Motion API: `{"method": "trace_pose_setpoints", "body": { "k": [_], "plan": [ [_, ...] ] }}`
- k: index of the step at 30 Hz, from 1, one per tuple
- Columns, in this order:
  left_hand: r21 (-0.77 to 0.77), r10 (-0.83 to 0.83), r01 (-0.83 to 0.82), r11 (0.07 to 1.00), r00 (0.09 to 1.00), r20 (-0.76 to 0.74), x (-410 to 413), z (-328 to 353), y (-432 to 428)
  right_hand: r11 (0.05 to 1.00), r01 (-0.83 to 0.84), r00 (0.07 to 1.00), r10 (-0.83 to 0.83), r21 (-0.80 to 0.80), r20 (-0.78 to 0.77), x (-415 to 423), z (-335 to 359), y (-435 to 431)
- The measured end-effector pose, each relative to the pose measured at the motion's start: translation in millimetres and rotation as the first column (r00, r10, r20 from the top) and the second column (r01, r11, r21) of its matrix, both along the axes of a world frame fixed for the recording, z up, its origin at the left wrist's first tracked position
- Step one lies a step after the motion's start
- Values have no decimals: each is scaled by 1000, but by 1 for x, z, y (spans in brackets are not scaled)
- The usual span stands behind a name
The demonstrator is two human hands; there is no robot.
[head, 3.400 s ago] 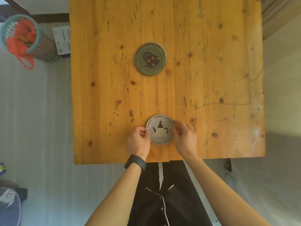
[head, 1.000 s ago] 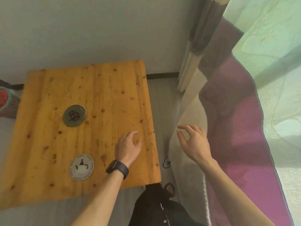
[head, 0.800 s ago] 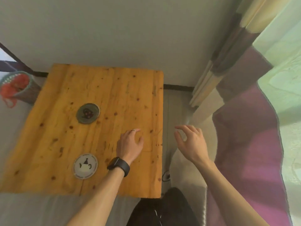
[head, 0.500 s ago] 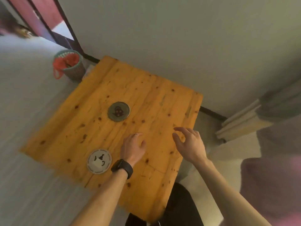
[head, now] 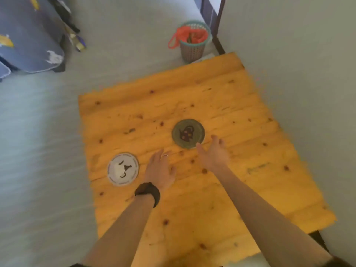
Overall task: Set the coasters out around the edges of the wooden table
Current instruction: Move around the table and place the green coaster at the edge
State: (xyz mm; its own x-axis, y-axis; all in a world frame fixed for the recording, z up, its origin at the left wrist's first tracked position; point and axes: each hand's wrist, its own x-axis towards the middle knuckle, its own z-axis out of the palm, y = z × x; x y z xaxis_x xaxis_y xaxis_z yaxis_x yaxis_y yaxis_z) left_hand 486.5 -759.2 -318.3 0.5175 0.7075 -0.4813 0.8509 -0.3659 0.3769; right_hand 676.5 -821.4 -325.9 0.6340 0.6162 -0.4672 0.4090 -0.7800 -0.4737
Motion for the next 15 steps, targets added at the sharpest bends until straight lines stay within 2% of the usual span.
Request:
{"method": "trace_pose_setpoints", "body": {
  "k": [3,5,9,15],
  "plan": [
    [-5,-46,46,999,989,-141,-1,-18,-12,999,-41,999,41,-17,0,5,-16,16],
    [0,-45,46,999,983,-179,-9,-32,-24,997,-74,997,75,-39,31,4,-23,24],
    [65,-34,43,997,991,-133,-22,-52,-37,994,-89,982,97,-57,163,-1,-27,34],
    [66,2,4,998,996,-87,-21,-60,-42,997,-70,981,75,-34,178,-2,-28,33]
  ]
}}
